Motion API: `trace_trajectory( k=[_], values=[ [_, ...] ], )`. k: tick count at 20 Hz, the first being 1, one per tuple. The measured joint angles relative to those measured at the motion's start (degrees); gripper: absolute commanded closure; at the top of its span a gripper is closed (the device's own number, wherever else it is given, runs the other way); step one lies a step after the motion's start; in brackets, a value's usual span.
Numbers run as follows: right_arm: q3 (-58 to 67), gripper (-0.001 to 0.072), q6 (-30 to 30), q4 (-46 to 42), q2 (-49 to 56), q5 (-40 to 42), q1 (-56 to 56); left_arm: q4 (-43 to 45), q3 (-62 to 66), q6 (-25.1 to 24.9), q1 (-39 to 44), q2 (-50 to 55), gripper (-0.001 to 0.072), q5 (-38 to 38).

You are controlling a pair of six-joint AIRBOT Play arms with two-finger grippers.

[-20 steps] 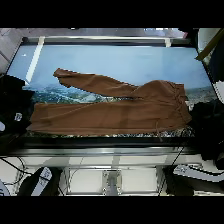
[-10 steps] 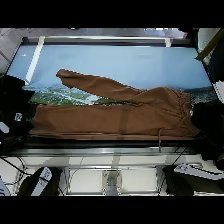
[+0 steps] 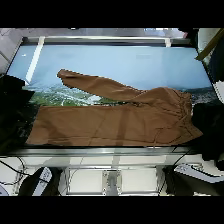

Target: Fold the clothes and pants, and hang the long-sleeved shirts on hangers.

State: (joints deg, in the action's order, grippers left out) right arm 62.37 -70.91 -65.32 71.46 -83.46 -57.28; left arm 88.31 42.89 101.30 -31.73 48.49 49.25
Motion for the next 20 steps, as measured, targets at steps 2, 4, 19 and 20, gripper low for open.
trace_trajectory(
  k=[2,4,19,20],
  values=[
    [4.1,0.0373,0.6,8.0,-1.8,3.1,3.0,-5.9,6.3,-3.0,2.7,3.9,0.0016,-2.0],
    [7.7,0.0373,1.0,13.2,-2.7,7.3,8.5,-10.0,13.5,-5.2,6.9,11.2,0.0016,-2.7],
    [12.4,0.0373,1.4,18.5,-2.6,20.1,31.1,-34.5,46.8,-7.6,21.8,59.3,0.0188,1.7],
    [12.4,0.0373,1.4,18.5,-2.6,20.2,31.2,-34.8,47.0,-7.6,21.9,59.7,0.0228,0.9]
  ],
)
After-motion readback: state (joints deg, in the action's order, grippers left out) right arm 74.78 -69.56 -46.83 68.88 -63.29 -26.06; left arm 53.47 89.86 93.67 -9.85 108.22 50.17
